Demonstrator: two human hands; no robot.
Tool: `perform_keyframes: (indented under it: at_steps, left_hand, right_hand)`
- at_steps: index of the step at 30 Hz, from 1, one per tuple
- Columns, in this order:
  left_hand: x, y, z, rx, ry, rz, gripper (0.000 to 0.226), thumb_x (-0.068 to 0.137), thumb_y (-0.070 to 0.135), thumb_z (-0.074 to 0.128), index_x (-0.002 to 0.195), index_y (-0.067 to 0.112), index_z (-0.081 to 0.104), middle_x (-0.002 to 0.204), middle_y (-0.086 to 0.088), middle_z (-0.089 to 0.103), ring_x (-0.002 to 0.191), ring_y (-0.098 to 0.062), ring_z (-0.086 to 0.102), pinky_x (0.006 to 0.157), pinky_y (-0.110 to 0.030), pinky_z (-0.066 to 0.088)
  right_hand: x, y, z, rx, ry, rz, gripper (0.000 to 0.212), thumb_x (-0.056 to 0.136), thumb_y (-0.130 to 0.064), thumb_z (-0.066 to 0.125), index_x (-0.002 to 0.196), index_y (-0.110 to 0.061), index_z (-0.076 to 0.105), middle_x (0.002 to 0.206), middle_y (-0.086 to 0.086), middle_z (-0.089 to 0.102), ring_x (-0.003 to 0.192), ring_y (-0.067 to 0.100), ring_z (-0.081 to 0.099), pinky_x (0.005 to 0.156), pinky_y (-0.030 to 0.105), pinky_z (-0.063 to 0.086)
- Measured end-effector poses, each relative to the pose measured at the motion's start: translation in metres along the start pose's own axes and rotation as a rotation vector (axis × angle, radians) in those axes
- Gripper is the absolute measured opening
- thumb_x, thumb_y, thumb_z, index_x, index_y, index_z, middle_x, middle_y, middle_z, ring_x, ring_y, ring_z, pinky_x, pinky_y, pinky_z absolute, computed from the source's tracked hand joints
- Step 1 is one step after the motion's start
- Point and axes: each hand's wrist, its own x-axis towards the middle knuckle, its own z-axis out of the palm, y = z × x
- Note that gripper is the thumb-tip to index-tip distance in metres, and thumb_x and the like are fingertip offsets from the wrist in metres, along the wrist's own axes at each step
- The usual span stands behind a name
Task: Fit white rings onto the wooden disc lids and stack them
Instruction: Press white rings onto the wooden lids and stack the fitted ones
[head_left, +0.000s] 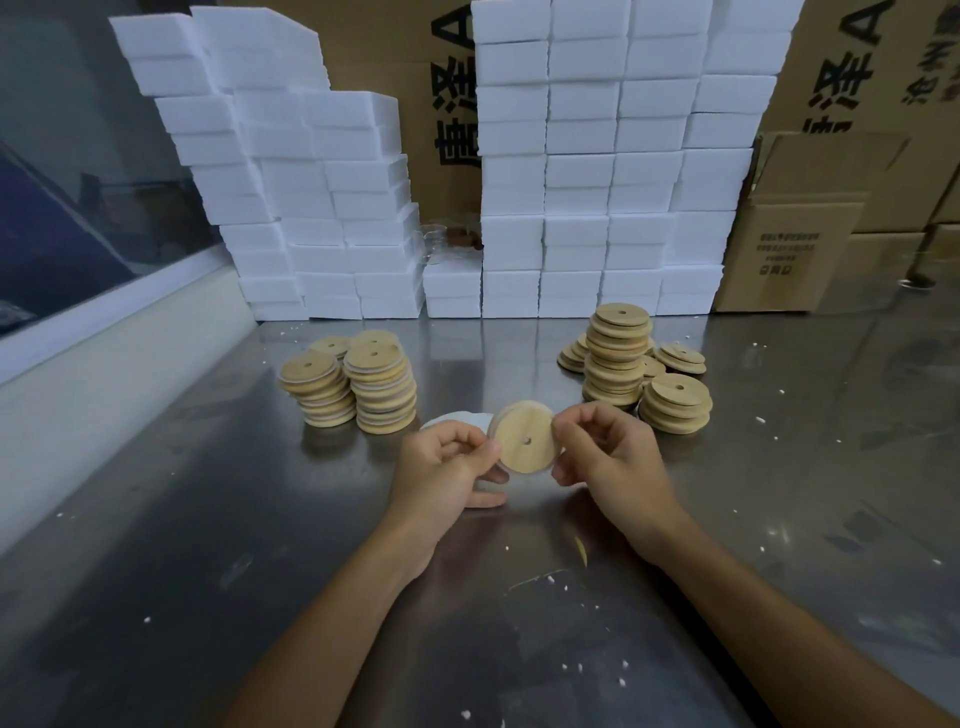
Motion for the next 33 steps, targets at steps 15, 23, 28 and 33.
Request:
perform_keyframes:
  at_steps: [15,23,28,33]
  left_hand:
    - [0.0,0.006,0.0,-0.22,0.019,-0.032,0.017,0.09,-0.004,0.06,0.073,-0.002,0.065,0.066,-0.015,0.069,0.069,-0.028,0.071,0.071,-0.036,0.061]
    - [-0.002,0.006,0.0,-0.264,-0.052,-0.048,0.028,0.088,-0.002,0.064,0.064,0.007,0.074,0.074,-0.018,0.072,0.08,-0.031,0.074,0.068,-0.031,0.06]
    - [0.002,0.014,-0.01,-0.386,0.043,0.006,0.017,0.085,-0.004,0.064,0.07,0.001,0.07,0.071,-0.019,0.071,0.075,-0.031,0.074,0.065,-0.03,0.06]
    - [0.011,0.033,-0.033,-0.563,0.134,0.102,0.015,0.086,-0.002,0.061,0.075,0.002,0.07,0.068,-0.014,0.07,0.07,-0.025,0.073,0.064,-0.03,0.06]
  right_hand:
    - [-0.002,-0.002,0.005,0.135,-0.019,0.082,0.019,0.086,-0.012,0.073,0.089,0.006,0.066,0.067,0.011,0.072,0.061,0.017,0.069,0.059,0.024,0.058]
    - [-0.004,-0.008,0.006,0.224,-0.048,0.114,0.035,0.072,-0.025,0.08,0.098,-0.011,0.061,0.082,0.015,0.074,0.076,0.026,0.074,0.062,0.028,0.057]
    - [-0.009,-0.015,0.008,0.162,-0.224,0.15,0.053,0.069,-0.033,0.081,0.117,-0.026,0.06,0.095,0.013,0.076,0.083,0.024,0.073,0.067,0.031,0.056]
    - [-0.013,-0.019,0.015,0.087,-0.161,0.17,0.025,0.09,-0.011,0.069,0.114,-0.009,0.064,0.09,0.022,0.074,0.071,0.021,0.067,0.063,0.03,0.054]
